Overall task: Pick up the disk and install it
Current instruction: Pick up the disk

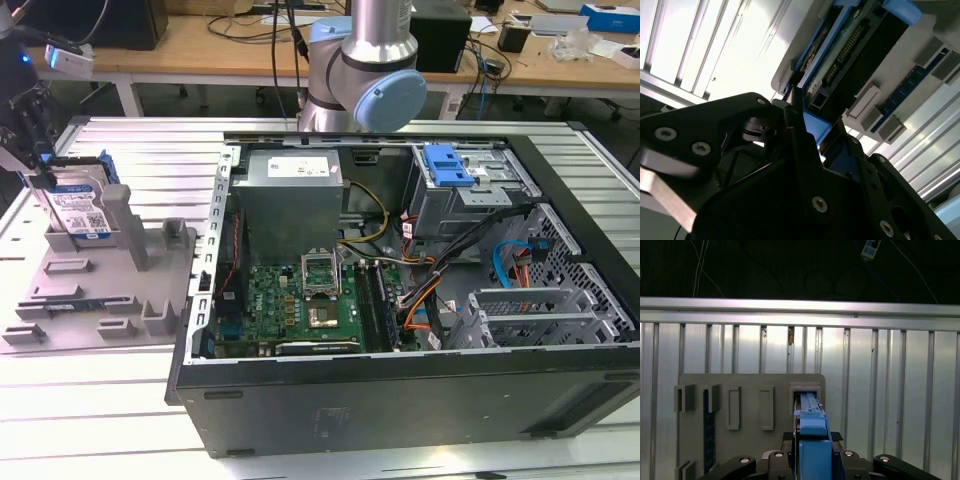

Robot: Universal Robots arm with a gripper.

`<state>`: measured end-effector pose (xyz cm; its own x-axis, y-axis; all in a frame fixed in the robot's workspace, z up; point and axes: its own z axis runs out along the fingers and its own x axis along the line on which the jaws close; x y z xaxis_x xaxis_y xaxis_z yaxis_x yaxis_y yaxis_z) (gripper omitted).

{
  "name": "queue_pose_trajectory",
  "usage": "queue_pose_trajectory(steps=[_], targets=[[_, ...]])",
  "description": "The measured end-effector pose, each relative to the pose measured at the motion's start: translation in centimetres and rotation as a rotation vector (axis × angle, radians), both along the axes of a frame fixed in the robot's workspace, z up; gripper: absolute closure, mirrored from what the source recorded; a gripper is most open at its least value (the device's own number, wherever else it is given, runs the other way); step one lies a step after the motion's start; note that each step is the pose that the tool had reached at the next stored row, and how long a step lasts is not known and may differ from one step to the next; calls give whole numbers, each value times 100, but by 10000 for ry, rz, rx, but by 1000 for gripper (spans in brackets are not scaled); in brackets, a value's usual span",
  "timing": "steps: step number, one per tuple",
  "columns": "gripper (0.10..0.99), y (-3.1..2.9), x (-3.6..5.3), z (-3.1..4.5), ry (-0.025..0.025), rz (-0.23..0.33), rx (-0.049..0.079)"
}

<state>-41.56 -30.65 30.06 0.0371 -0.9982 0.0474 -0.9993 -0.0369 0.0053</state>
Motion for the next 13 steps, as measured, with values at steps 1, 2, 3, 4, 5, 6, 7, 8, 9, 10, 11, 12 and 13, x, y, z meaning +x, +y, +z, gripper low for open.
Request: queue_pose_trajectory(steps=[1,2,3,4,5,6,7,8,9,10,11,12,13], targets=[[718,0,0,0,0,0,0],[718,0,0,-1,-1,0,0],[718,0,0,0,0,0,0],[718,0,0,-1,0,0,0],[718,0,0,-1,0,0,0],[718,0,0,-1,0,0,-1],[718,0,0,-1,0,0,0],[718,0,0,-1,0,0,0],[718,0,0,-1,-2,0,0],[718,0,0,1,-4,-1,1],[718,-1,0,6,-4,-1,1],[718,-1,0,20,-1,0,0],[718,-1,0,29,-2,0,1]])
